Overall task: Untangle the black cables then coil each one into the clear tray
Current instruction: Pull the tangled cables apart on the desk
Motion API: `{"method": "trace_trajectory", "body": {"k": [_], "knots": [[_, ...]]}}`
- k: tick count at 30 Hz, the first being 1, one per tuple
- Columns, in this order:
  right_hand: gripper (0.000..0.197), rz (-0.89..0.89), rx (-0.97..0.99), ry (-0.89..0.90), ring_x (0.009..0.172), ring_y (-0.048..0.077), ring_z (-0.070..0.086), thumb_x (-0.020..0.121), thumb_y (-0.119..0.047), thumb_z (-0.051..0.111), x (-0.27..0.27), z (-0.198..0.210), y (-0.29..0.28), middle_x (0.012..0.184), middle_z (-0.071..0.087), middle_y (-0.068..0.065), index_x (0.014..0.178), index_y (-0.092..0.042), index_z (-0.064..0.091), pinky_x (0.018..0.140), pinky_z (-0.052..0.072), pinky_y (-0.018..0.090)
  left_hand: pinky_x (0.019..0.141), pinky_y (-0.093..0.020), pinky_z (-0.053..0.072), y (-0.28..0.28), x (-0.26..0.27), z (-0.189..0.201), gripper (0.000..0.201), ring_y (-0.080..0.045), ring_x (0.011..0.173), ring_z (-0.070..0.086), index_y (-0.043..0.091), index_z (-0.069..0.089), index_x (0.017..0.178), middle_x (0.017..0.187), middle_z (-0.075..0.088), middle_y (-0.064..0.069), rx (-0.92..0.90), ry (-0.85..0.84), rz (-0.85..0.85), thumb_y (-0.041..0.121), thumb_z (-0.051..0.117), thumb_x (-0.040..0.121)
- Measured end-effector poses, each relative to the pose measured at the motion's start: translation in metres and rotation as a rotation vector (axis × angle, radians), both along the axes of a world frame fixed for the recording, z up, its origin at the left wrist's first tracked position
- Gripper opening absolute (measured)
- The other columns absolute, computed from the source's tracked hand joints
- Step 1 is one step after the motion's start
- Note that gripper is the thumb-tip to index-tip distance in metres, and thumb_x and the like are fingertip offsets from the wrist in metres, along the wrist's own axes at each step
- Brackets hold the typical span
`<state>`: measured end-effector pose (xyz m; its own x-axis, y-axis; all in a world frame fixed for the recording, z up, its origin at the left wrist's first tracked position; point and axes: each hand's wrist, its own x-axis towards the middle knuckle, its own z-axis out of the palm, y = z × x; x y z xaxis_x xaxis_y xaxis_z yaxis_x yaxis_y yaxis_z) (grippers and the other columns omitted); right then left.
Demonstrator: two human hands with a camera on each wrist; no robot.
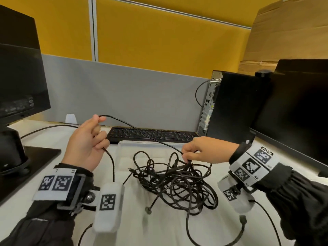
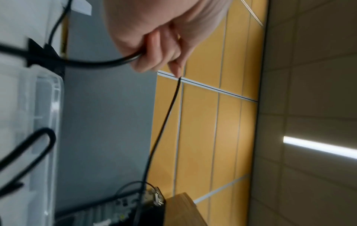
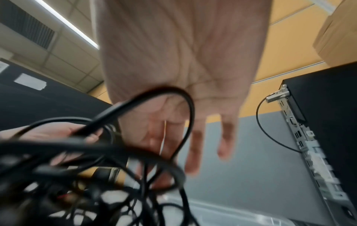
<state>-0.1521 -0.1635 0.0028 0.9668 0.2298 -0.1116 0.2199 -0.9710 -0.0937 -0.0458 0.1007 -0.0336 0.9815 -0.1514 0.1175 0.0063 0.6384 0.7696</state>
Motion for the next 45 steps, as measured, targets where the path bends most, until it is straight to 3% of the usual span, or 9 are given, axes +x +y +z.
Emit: {"method": "trace_trajectory", "body": {"k": [5,8,15,24,33,36,39,41,45], "knots": [[0.023,0.116,0.067,-0.175,0.07,0.004,0.054,0.1,-0.023,0.039,0.0,-0.008,0.011,0.072,0.059,-0.014,0.079,-0.029,0.046,0.07,0.041,0.02,0.078,-0.029,0.041,-0.012,0.003,-0.005,0.024,-0.017,0.089,0.053,0.021,0.059,0.097,0.093,0.054,0.003,0.66,-0.178,0.299,0.024,0.035,0.099],[0.016,0.146,0.094,-0.189,0.055,0.001,0.053,0.102,-0.023,0.034,0.002,-0.008,0.023,0.065,0.062,-0.009,0.087,-0.027,0.039,0.06,0.037,0.014,0.107,-0.035,0.028,-0.02,-0.009,-0.005,0.052,-0.014,0.125,0.038,0.025,0.044,0.132,0.13,0.044,0.0,0.942,-0.509,0.353,0.054,0.037,0.089],[0.015,0.054,0.095,-0.385,0.057,0.017,0.057,0.101,-0.037,0.026,0.006,-0.021,0.036,0.06,0.066,0.001,0.105,-0.028,0.038,0.065,0.051,0.038,0.081,-0.021,0.049,-0.046,-0.034,-0.012,0.027,-0.008,0.092,0.064,0.018,0.056,0.105,0.102,0.069,-0.003,0.697,-0.763,-0.187,0.03,0.066,0.084],[0.019,0.087,0.321,-0.317,0.052,0.003,0.053,0.1,-0.031,0.038,0.01,-0.022,0.046,0.065,0.067,0.0,0.084,-0.023,0.045,0.06,0.043,0.027,0.054,-0.014,0.034,-0.053,-0.037,-0.016,0.016,-0.002,0.053,0.042,0.015,0.055,0.079,0.063,0.05,0.005,0.745,-0.885,0.037,0.014,0.051,0.095],[0.023,0.057,0.176,-0.01,0.091,0.009,0.059,0.096,-0.033,0.048,-0.004,-0.02,0.014,0.093,0.067,-0.006,0.085,-0.021,0.065,0.085,0.045,0.026,0.056,-0.02,0.052,-0.016,-0.013,0.004,0.022,-0.005,0.054,0.057,0.019,0.045,0.079,0.061,0.045,0.003,0.304,-0.473,0.365,0.014,0.04,0.1],[0.023,0.06,0.117,-0.043,0.082,0.014,0.059,0.097,-0.03,0.046,-0.001,-0.019,0.019,0.089,0.067,-0.001,0.081,-0.023,0.062,0.081,0.047,0.035,0.068,-0.03,0.058,-0.023,-0.021,0.007,0.02,-0.015,0.075,0.07,0.016,0.043,0.084,0.075,0.05,-0.004,0.089,-0.37,0.205,0.016,0.035,0.102],[0.027,0.065,0.098,-0.137,0.072,0.015,0.058,0.1,-0.03,0.038,0.001,-0.022,0.021,0.083,0.068,-0.001,0.074,-0.039,0.043,0.075,0.048,0.038,0.059,-0.027,0.057,-0.027,-0.027,0.009,0.024,-0.011,0.049,0.057,0.014,0.042,0.081,0.071,0.054,0.0,-0.126,-0.235,-0.121,0.02,0.031,0.102],[0.021,0.047,0.109,-0.193,0.071,0.016,0.06,0.101,-0.033,0.033,-0.001,-0.026,0.021,0.074,0.063,-0.008,0.082,-0.038,0.039,0.073,0.049,0.037,0.034,-0.015,0.036,-0.029,-0.032,0.008,0.024,-0.004,0.035,0.033,0.014,0.041,0.078,0.061,0.048,0.004,-0.03,-0.225,-0.336,0.023,0.034,0.098],[0.014,0.029,0.213,-0.294,0.058,0.001,0.047,0.101,-0.032,0.034,-0.005,-0.033,0.021,0.063,0.052,-0.019,0.088,-0.032,0.04,0.062,0.04,0.027,0.035,-0.015,0.013,-0.039,-0.04,0.002,0.022,-0.003,0.034,0.02,0.008,0.056,0.1,0.065,0.056,0.004,0.572,-0.365,-0.451,0.026,0.045,0.094]]}}
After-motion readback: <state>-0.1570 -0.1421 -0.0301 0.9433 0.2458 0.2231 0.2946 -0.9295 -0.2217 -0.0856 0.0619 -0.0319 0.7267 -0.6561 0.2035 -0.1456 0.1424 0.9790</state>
